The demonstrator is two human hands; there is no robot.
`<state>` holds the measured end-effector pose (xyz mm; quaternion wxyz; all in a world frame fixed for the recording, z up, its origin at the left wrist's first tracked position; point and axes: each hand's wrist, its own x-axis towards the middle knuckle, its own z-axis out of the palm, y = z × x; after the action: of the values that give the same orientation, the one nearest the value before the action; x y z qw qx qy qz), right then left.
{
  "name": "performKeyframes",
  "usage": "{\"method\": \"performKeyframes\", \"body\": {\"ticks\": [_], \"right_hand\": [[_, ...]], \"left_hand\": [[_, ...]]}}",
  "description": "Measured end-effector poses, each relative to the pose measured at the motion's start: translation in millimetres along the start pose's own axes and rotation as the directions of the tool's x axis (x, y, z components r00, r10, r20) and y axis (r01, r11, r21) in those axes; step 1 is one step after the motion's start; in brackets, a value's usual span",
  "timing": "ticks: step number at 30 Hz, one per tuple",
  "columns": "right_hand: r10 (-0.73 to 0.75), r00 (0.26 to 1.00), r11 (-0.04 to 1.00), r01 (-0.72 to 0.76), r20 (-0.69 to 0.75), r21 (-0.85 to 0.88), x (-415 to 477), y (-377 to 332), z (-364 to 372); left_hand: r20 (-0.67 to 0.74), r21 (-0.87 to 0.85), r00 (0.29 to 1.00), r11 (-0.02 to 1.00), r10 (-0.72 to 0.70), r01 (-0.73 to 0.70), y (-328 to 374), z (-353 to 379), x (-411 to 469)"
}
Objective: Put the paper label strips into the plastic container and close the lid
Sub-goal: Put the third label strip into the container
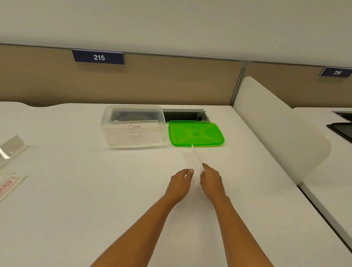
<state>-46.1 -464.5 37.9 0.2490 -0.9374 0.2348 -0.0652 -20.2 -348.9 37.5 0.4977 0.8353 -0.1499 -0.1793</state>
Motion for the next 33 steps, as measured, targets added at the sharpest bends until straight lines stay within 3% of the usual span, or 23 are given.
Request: {"method": "performKeyframes", "body": {"ticks": [6, 9, 13, 17, 19, 21, 23, 25, 29, 33], "right_hand": [[-0.112, 0.990, 0.994, 0.112, -0.084, -0.005, 0, -22, 1], [-0.258, 0.957, 0.965, 0.251, -0.131, -0.072, 2, -31, 2], [-0.509, 0.842, 0.856, 0.474, -0.177, -0.206, 7, -39, 1], [-0.603, 0.780, 0.794, 0.570, -0.166, -0.211, 17, -46, -5], [-0.551, 0.817, 0.834, 0.547, -0.169, -0.072, 21, -50, -9], [-0.374, 0.884, 0.856, 0.445, -0.279, 0.262, 24, -55, -12], [-0.154, 0.932, 0.763, 0.322, -0.327, 0.561, 27, -58, -15], [-0.028, 0.972, 0.629, 0.200, -0.235, 0.751, 33, -61, -15], [-0.009, 0.996, 0.437, 0.086, -0.092, 0.895, 44, -74, -17], [-0.066, 0.994, 0.401, 0.103, -0.083, 0.911, 52, -87, -19]], "left_hand": [[-0.057, -0.318, 0.991, 0.943, -0.125, 0.100, 28, -16, 18], [-0.082, -0.532, 0.967, 0.831, -0.241, 0.162, 36, -34, 30], [-0.035, -0.729, 0.930, 0.646, -0.367, 0.227, 39, -55, 40], [-0.022, -0.842, 0.922, 0.505, -0.388, 0.192, 34, -72, 40], [-0.011, -0.901, 0.931, 0.407, -0.365, 0.149, 34, -80, 40], [-0.009, -0.954, 0.940, 0.286, -0.340, 0.094, 34, -88, 40], [-0.015, -0.986, 0.943, 0.159, -0.333, 0.041, 34, -97, 40], [-0.024, -0.998, 0.946, 0.065, -0.323, -0.003, 35, -104, 41], [-0.052, -0.998, 0.956, -0.008, -0.289, -0.057, 37, -116, 42], [-0.076, -0.997, 0.965, 0.047, -0.250, -0.066, 31, -131, 38]]}}
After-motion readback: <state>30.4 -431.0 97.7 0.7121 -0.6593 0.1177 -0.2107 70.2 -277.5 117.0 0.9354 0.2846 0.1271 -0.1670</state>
